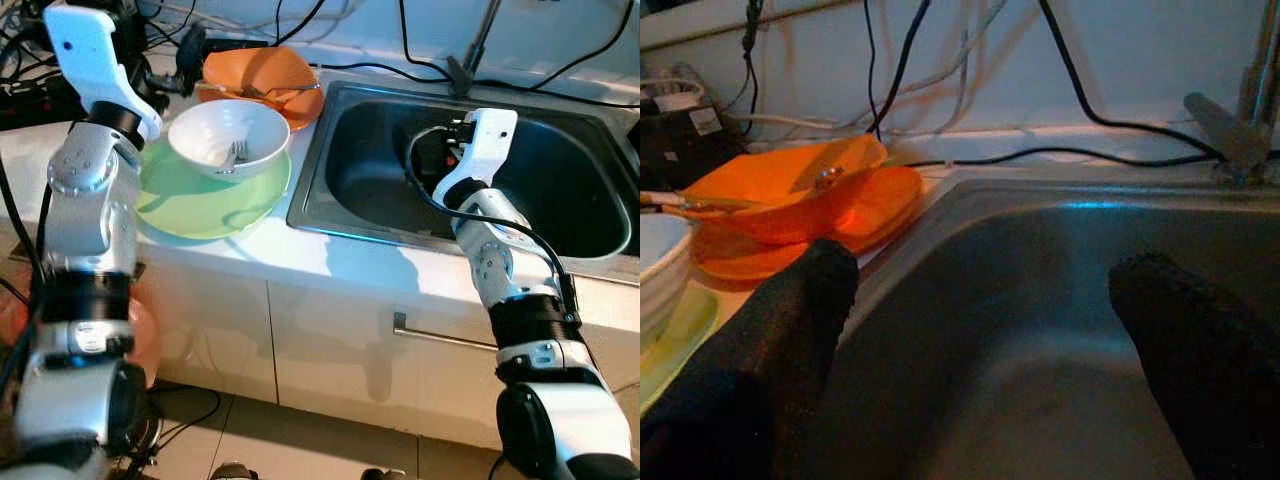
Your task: Kitchen organization
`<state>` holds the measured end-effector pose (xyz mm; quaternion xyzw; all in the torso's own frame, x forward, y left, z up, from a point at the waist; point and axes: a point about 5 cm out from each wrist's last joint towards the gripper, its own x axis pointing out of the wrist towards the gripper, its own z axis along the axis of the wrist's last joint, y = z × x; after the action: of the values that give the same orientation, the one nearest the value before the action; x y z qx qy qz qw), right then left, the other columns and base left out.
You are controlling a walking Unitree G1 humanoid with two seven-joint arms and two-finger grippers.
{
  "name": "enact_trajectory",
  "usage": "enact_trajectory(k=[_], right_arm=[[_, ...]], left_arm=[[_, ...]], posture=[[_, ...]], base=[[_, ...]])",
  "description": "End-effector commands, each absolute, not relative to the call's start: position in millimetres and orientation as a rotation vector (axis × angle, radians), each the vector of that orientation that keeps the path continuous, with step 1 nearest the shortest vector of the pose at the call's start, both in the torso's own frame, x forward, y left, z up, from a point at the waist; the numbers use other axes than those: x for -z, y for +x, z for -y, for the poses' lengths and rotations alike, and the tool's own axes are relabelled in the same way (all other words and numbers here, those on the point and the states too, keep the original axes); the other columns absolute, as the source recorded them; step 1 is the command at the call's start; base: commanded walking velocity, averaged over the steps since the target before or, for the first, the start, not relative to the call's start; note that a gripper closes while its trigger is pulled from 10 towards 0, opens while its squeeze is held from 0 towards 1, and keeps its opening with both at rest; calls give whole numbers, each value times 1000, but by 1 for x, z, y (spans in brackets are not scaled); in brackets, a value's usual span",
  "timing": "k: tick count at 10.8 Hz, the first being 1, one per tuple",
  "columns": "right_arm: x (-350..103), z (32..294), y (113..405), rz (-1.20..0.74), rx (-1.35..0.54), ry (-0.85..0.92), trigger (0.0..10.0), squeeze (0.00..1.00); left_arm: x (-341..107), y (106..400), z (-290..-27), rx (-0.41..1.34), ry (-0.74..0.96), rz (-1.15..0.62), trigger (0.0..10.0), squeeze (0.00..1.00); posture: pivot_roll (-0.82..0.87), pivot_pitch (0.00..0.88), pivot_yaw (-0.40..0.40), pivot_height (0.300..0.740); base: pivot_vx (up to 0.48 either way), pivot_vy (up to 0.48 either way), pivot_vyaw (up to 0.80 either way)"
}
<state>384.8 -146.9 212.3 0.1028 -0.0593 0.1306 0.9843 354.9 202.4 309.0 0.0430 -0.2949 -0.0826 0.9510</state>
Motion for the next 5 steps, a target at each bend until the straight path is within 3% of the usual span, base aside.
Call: enact_trajectory(k=[1, 2, 5], right_arm=[[-213, 148, 381, 123, -280, 205, 10000, 863], [-210, 148, 376, 120, -304, 207, 10000, 749], [-206, 149, 374, 108, -301, 205, 10000, 714]], left_arm=[[-314, 346, -189, 178, 155, 666, 10000, 1000], [-310, 335, -179, 167, 205, 715, 10000, 1000], [-280, 313, -149, 248, 269, 710, 10000, 1000]], posture=[[94, 81, -38, 740], [93, 82, -40, 740], [94, 81, -40, 740]], base=[[0, 0, 0], [0, 0, 0], [0, 0, 0]])
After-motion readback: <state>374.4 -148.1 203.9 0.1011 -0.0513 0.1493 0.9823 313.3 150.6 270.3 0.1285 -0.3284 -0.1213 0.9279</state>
